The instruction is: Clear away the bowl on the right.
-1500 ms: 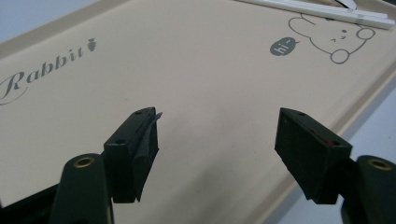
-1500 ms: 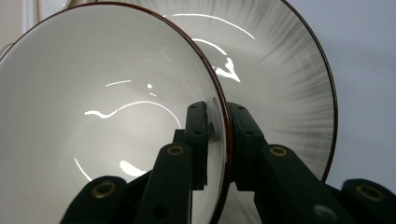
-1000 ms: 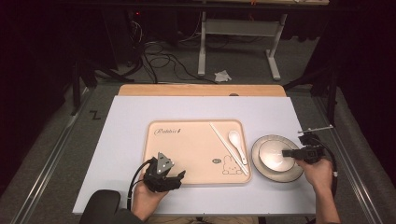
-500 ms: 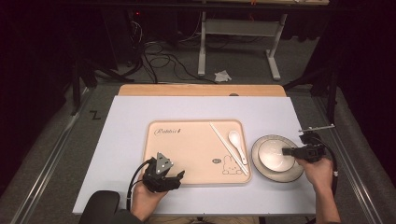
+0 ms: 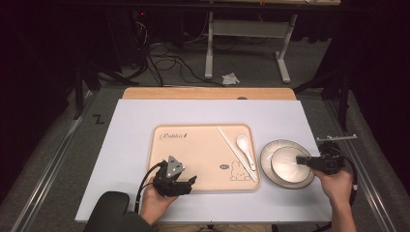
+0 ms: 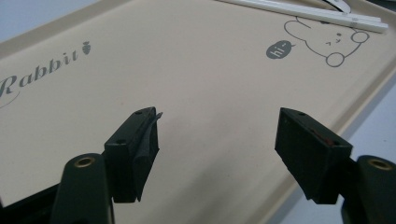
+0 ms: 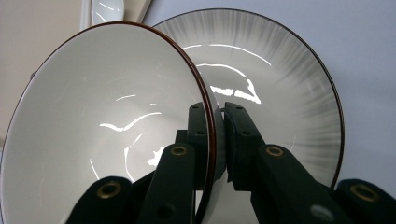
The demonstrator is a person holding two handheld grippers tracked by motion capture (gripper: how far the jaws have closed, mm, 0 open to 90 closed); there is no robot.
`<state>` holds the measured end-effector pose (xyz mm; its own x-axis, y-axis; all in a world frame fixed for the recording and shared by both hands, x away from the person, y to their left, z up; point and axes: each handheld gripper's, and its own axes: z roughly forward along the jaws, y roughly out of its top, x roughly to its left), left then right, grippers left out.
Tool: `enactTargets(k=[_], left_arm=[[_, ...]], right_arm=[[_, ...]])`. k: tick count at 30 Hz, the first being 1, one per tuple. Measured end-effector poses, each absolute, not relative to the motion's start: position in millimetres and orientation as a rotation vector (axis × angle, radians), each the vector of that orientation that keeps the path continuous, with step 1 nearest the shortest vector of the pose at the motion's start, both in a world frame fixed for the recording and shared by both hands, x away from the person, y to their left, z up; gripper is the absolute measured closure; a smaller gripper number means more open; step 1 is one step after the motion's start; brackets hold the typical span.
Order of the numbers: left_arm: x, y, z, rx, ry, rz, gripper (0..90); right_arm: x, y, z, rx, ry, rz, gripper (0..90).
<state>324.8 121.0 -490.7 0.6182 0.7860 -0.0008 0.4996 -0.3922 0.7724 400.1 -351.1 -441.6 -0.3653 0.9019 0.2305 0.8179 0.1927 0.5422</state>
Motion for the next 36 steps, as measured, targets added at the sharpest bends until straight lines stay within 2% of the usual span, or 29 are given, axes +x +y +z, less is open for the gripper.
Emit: enactTargets(k=[14, 28, 36], left_arm=[[334, 107, -492, 2.1, 0.962, 0.451, 29.9], [331, 110, -492, 2.113, 0.976, 0.47, 29.9], [324, 121, -492, 2.086, 1.03, 0.489, 30.1]], right_arm=[[374, -359, -438, 1.71, 2.268, 0.904, 83.2], [380, -349, -435, 1.678, 2.302, 0.941, 82.9], [395, -318, -428, 1.553, 2.403, 0.986, 83.1]])
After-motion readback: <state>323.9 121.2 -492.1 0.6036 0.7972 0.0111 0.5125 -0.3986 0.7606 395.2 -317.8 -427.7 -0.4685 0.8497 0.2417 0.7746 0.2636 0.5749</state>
